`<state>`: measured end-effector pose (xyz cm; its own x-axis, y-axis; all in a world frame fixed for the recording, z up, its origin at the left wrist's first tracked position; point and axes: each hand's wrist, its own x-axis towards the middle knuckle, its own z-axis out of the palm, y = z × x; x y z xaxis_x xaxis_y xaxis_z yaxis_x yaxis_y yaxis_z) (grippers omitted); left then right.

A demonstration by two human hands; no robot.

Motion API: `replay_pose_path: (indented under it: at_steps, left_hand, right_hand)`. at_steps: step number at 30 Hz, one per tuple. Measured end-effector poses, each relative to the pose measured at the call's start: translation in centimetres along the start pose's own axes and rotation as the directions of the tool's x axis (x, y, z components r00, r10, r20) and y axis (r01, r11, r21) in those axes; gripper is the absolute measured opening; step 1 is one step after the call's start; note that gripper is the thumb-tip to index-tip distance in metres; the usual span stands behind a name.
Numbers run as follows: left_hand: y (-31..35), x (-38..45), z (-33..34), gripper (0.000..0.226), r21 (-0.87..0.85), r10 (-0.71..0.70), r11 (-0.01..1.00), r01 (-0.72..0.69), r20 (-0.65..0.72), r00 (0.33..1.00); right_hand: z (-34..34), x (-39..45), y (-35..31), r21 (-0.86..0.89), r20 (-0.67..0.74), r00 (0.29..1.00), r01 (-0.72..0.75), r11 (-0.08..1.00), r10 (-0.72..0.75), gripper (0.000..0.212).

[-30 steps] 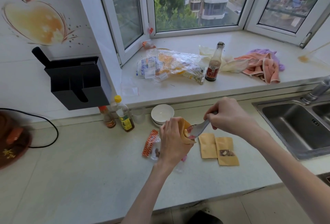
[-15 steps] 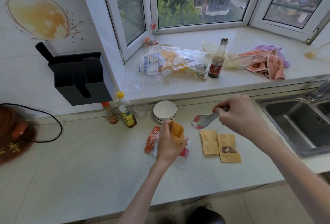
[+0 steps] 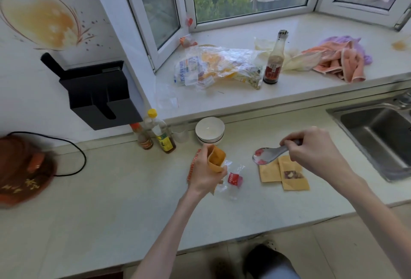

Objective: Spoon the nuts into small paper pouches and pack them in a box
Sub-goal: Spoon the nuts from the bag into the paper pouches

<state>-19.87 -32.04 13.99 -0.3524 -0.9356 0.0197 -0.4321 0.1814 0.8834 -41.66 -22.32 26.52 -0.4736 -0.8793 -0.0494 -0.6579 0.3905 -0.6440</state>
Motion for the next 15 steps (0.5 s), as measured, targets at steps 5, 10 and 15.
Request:
replay_pose_path:
  at_steps: [5, 10, 15]
  left_hand:
    - [-0.4, 0.7, -0.8, 0.051, -0.059, -0.028, 0.998, 0.028, 0.007, 1.0]
    - [-0.6, 0.6, -0.7, 0.05, -0.015, 0.044, 0.999, -0.044, 0.009, 0.999]
    - [-2.1, 1.3, -0.9, 0.049, -0.036, -0.098, 0.994, 0.1, 0.065, 0.993]
  right_hand:
    - [1.0, 0.3, 0.4, -0.004, 0.028, 0.999, -0.026, 1.0, 0.026, 0.024]
    - [2.0, 0.4, 0.5, 0.023, 0.031, 0.999, -0.011, 1.0, 0.01, 0.022]
    - [3.5, 1.4, 2.0, 0.048, 0.033, 0.998, -0.056, 0.997, 0.054, 0.024]
